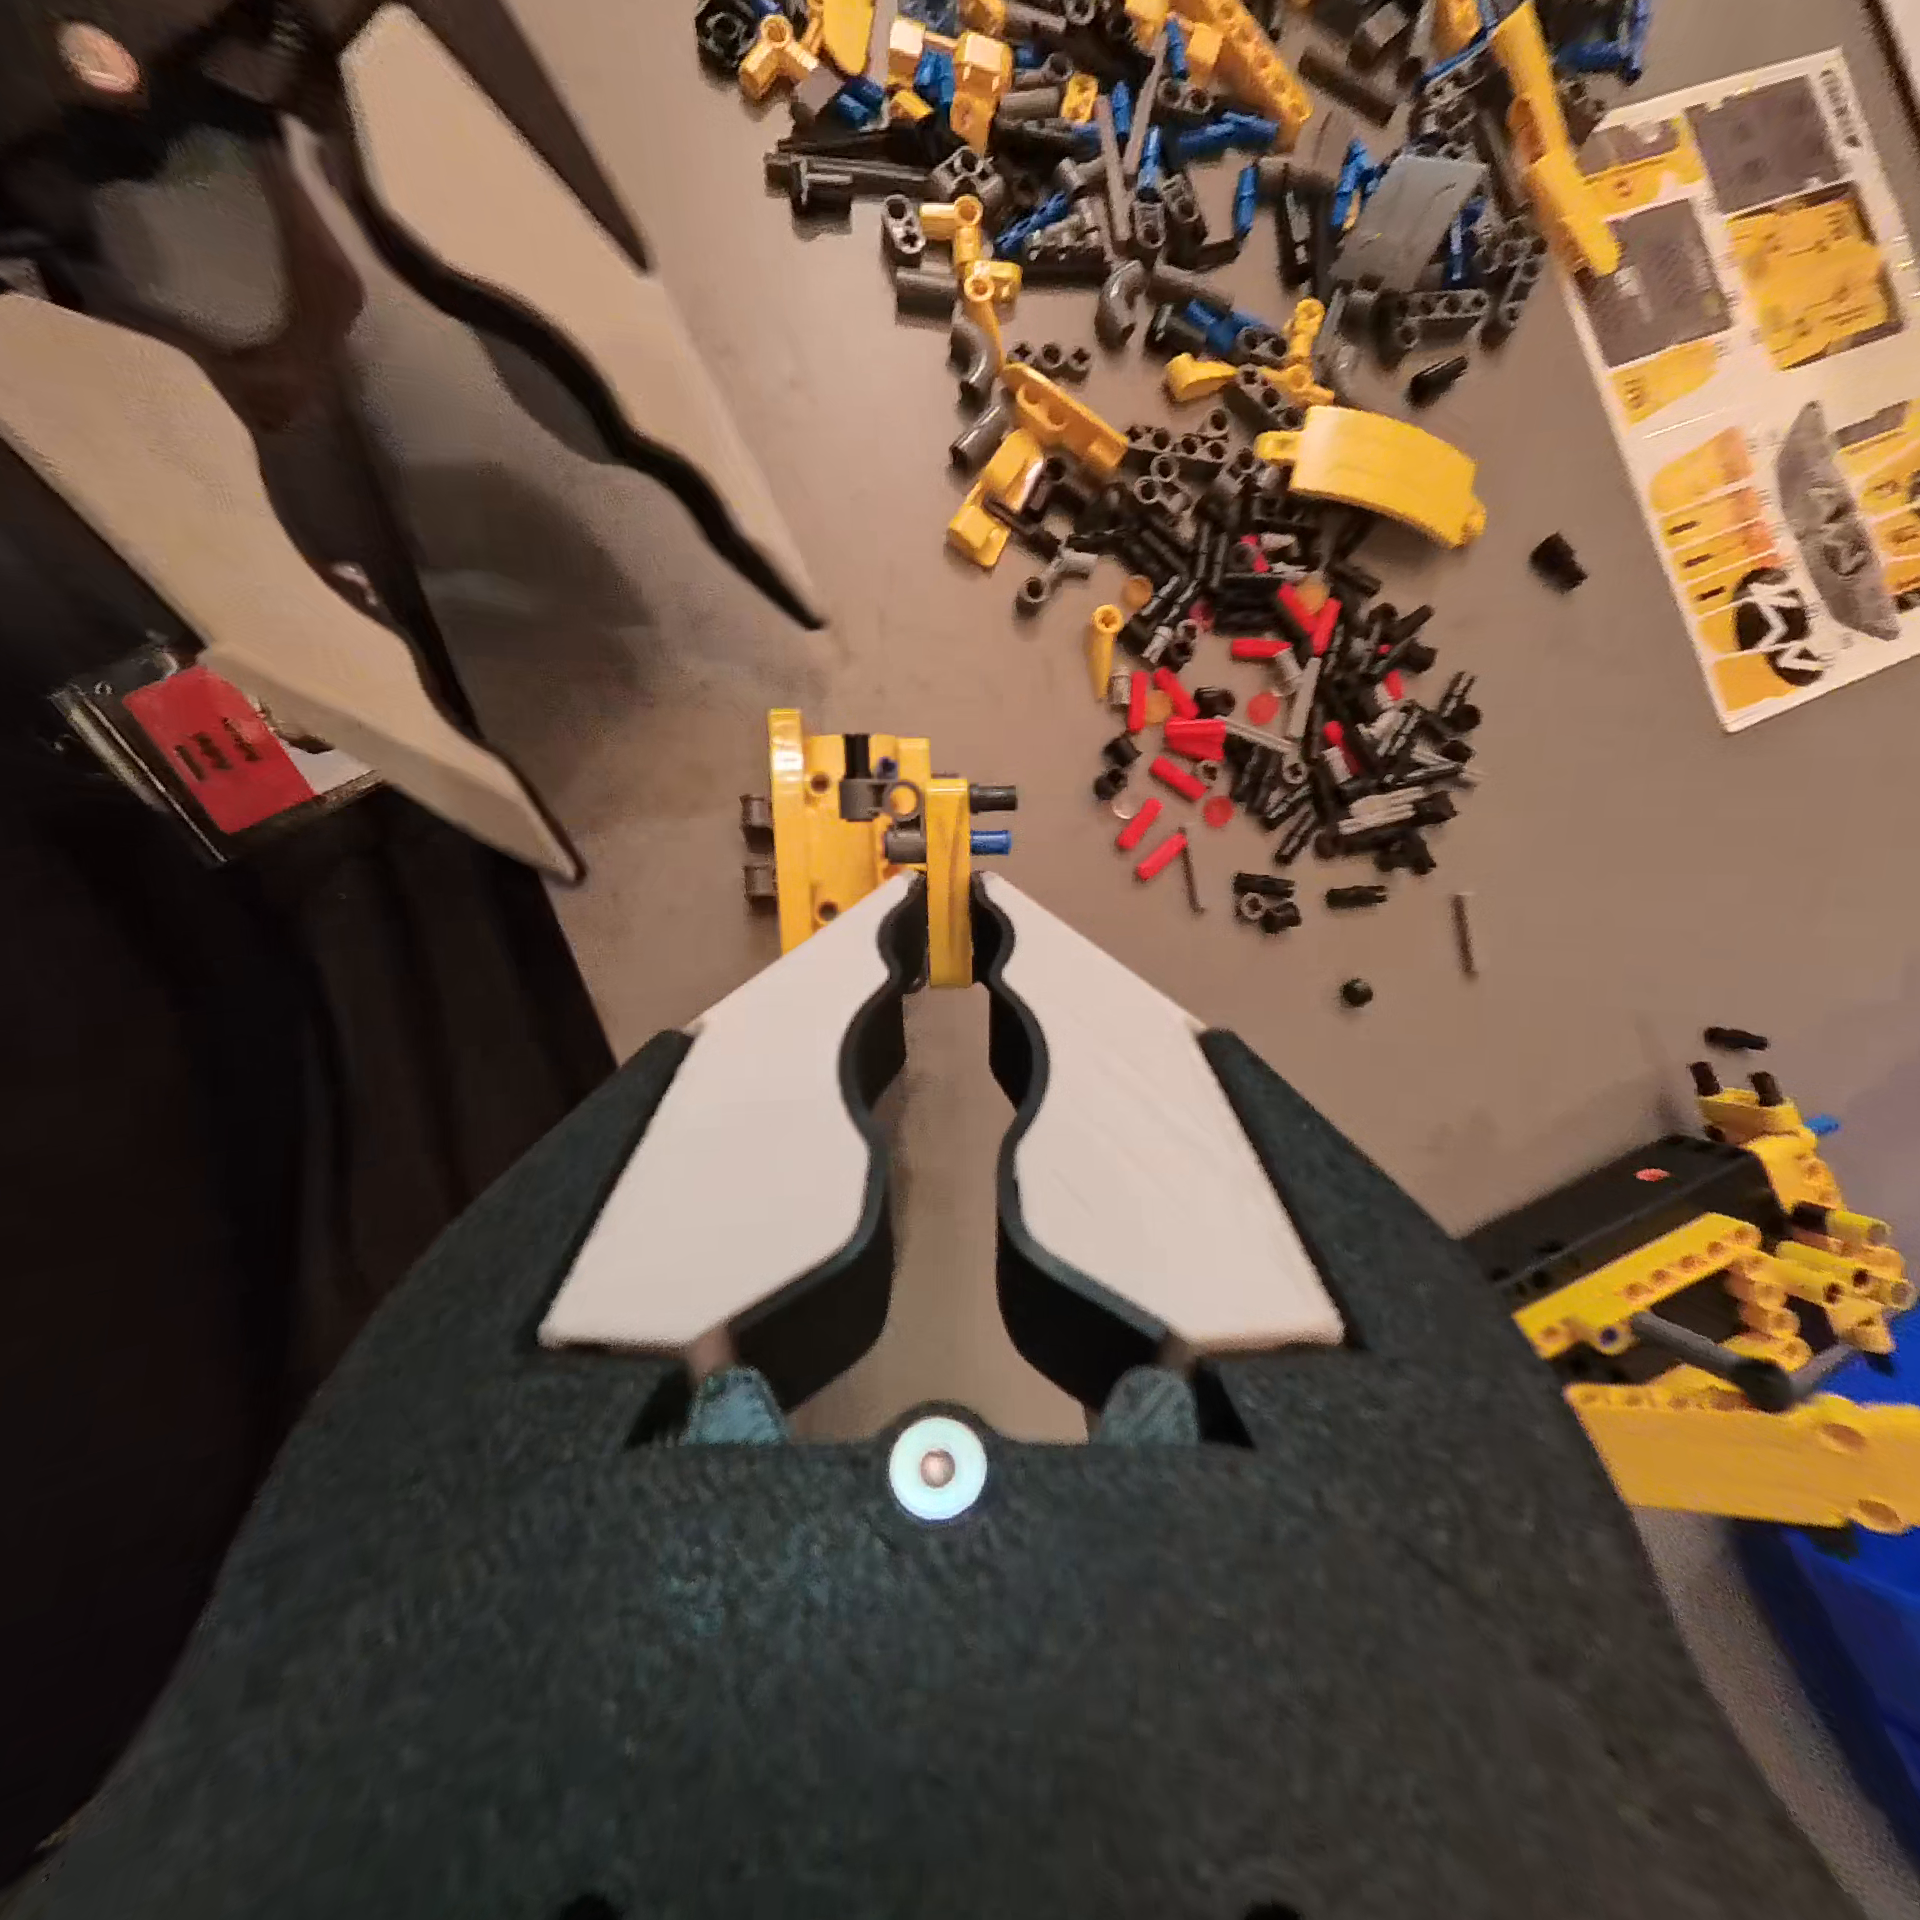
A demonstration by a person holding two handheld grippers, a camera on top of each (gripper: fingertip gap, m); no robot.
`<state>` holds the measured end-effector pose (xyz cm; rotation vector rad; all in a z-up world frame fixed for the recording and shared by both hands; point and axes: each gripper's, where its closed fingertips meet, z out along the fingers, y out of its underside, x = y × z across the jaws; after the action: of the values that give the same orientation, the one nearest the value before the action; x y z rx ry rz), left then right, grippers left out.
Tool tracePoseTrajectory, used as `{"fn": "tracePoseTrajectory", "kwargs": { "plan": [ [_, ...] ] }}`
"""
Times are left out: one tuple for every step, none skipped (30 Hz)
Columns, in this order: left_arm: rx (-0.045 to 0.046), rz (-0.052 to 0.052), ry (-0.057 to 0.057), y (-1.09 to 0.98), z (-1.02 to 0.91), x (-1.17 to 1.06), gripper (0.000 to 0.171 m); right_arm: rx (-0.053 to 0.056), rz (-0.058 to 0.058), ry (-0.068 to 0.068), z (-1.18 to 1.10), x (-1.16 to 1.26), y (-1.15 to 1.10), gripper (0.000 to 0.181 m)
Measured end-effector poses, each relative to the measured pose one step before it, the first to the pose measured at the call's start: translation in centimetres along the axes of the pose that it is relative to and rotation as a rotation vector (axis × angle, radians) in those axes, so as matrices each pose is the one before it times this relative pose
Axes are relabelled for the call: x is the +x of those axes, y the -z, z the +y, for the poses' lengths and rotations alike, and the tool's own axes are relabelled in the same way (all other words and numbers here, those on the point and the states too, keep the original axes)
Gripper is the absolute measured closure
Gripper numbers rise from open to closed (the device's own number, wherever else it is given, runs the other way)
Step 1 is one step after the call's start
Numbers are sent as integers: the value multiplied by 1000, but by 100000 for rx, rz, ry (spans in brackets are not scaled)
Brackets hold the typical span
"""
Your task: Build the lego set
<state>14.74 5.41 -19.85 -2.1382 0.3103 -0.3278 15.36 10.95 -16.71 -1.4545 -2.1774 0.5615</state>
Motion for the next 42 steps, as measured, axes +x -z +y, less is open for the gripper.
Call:
{"fn": "tracePoseTrajectory", "kwargs": {
  "plan": [
    [-265, 2823, 3074, -453, -250, 81, 88, -723, -405, 379, 30, -363, -258, 173],
    [80, 84, 2313, -367, -158, -307, 88, -846, -308, 520, 0, -288, -252, 173],
    [-1350, -327, 1677, -310, 112, -288, 88, -710, -285, 423, -57, -211, -274, 173],
    [-2169, 1429, 659, -287, 299, 101, 88, -595, -393, 419, -65, -153, -287, 173],
    [-1879, 2081, -585, -220, 324, 351, 88, -621, -736, 609, -49, -135, -308, 173],
    [-1922, 1843, -1581, -158, 322, 399, 88, -546, -654, 531, -19, -80, -306, 173],
    [-1587, 1417, -1493, -141, 258, 374, 88, -544, -557, 386, 6, -9, -299, 173],
    [-918, 1099, -865, -127, 181, 317, 88, -565, -821, 552, 51, -31, -282, 173],
    [175, -573, -530, -45, 23, 63, 88, -446, -727, 742, 55, -39, -235, 173],
    [-23, 779, -431, -2, 62, 218, 88, -432, -520, 1055, 72, -14, -172, 173],
    [100, 965, 96, 63, 53, 196, 88, -472, -268, 1443, 81, -14, -110, 173],
    [294, 1434, 565, 144, 30, 185, 88, -454, 312, 1590, 64, 64, -46, 173],
    [680, 739, 1565, 171, -14, -38, 88, -487, 530, 1708, 54, 94, -13, 173],
    [876, 2420, 1741, 201, -56, 138, 89, -551, 202, 1618, 47, 46, 17, 173],
    [749, 3356, 2295, 210, -71, 200, 89, -430, 28, 1189, 19, 56, 2, 173],
    [741, 3240, 2430, 201, -110, 138, 90, -95, 39, 901, -36, 73, 2, 173],
    [1164, 2413, 2278, 195, -175, 15, 90, 88, 13, 740, -59, 105, -31, 173],
    [1768, 1083, 2180, 216, -312, -170, 90, -3, -172, 489, -23, 123, -60, 173],
    [2334, 235, 1685, 248, -429, -246, 90, -154, -186, 108, 0, 154, -73, 173],
    [2393, -173, 1342, 256, -476, -263, 91, -356, -565, -257, 33, 99, -84, 173],
    [1994, -187, 1098, 221, -468, -231, 91, -595, -956, -454, 98, 14, -90, 173],
    [1548, -294, 800, 183, -411, -212, 92, -707, -824, -341, 118, -29, -98, 173],
    [1277, -591, 632, 143, -362, -244, 93, -650, -618, 128, 109, -72, -82, 173],
    [999, -591, 746, 96, -315, -244, 96, -490, -272, 609, 62, -73, -58, 173],
    [585, -702, 672, 65, -249, -280, 107, -347, 323, 722, 15, -6, -31, 173],
    [579, -401, 586, 34, -245, -251, 116, -266, 596, 594, -15, 55, -17, 173],
    [736, -617, 881, 0, -281, -308, 117, -34, 151, 521, -68, -2, -11, 173],
    [353, -521, 1199, -22, -217, -340, 119, 234, -342, 414, -106, -45, -14, 173],
    [58, 241, 1114, -36, -188, -244, 120, 211, -340, 226, -93, -25, -36, 173],
    [270, 344, 840, -33, -202, -228, 120, 43, -448, 221, -37, -32, -67, 173],
    [452, -290, 1012, -19, -217, -326, 121, -44, -575, 188, -6, -38, -76, 173],
    [382, -150, 1284, -9, -183, -289, 122, -127, -389, 37, 37, -15, -90, 173],
    [220, 406, 1510, 2, -139, -213, 124, -29, -245, -2, 32, 17, -72, 173],
    [302, 885, 1649, 12, -124, -135, 126, 181, -204, -47, 10, 7, -25, 173],
    [309, 1133, 1738, 2, -89, -77, 129, 130, -202, -169, 16, 7, 11, 173],
    [251, 1145, 1661, 13, -49, -65, 132, 82, -214, 74, 22, -14, 20, 173],
    [476, 1371, 1281, 21, -72, 0, 135, 146, -120, 321, 28, -17, 18, 173],
    [274, 1143, 976, 21, -29, 19, 137, 115, -6, 199, 13, -8, 10, 173],
    [-18, 888, 567, 4, -1, 36, 138, 148, 11, 137, 15, -15, 12, 173],
    [54, 732, 162, 22, -16, 70, 138, 188, 61, 73, 10, -13, 10, 173],
    [-75, 337, 24, -2, 4, 46, 138, 239, 105, -17, 1, 1, 3, 173],
    [-506, 192, 113, -48, 72, 35, 138, 277, 131, -73, 2, -5, 5, 173]
  ]
}}
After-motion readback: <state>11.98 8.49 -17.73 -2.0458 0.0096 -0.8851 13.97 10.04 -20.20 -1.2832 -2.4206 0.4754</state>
